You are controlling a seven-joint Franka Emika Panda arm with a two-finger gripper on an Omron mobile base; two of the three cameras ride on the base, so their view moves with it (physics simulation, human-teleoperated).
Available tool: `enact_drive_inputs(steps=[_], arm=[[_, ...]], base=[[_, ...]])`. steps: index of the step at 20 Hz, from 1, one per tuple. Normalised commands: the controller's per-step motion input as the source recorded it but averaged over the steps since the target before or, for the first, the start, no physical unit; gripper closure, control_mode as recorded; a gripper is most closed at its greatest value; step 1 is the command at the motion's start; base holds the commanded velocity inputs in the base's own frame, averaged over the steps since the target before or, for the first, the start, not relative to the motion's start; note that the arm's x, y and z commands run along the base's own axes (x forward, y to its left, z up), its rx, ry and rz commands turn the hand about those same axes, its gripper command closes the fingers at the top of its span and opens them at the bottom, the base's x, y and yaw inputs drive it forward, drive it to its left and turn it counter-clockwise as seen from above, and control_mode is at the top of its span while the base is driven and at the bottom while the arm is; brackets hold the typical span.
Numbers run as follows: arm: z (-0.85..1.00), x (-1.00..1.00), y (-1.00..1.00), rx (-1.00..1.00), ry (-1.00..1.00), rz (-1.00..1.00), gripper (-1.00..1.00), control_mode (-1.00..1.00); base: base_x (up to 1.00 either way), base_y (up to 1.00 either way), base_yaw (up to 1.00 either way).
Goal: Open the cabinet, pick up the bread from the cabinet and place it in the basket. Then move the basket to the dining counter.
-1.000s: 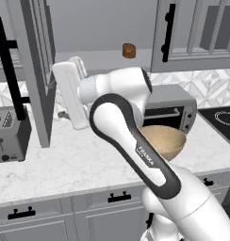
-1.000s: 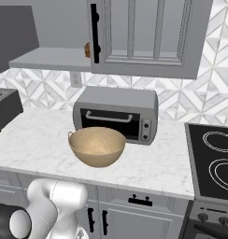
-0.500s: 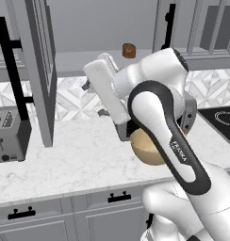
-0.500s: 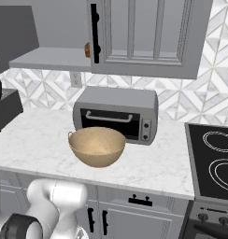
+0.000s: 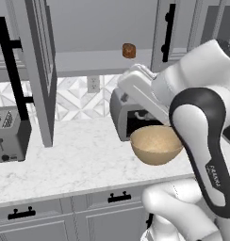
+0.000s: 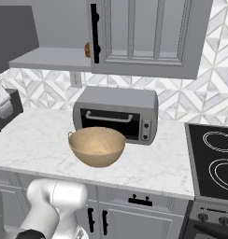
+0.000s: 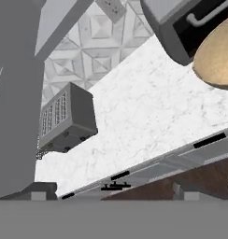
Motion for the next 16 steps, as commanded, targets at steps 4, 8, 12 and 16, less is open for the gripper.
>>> enact_drive_inputs(steps=[4, 8, 12, 16], arm=[[0.0, -0.11, -0.69, -0.37, -0.25, 0.0, -1.0, -1.0], [0.16, 0.0, -0.67, -0.27, -0.17, 0.0, -1.0, -1.0], [0.31, 0.0, -0.65, -0.16, -0.17, 0.02, -1.0, -1.0], [0.08, -0.08, -0.12, -0.13, -0.21, 0.04, -1.0, -1.0]], base=[[0.0, 0.0, 0.0], [0.0, 0.0, 0.0], [0.0, 0.0, 0.0], [0.0, 0.0, 0.0]])
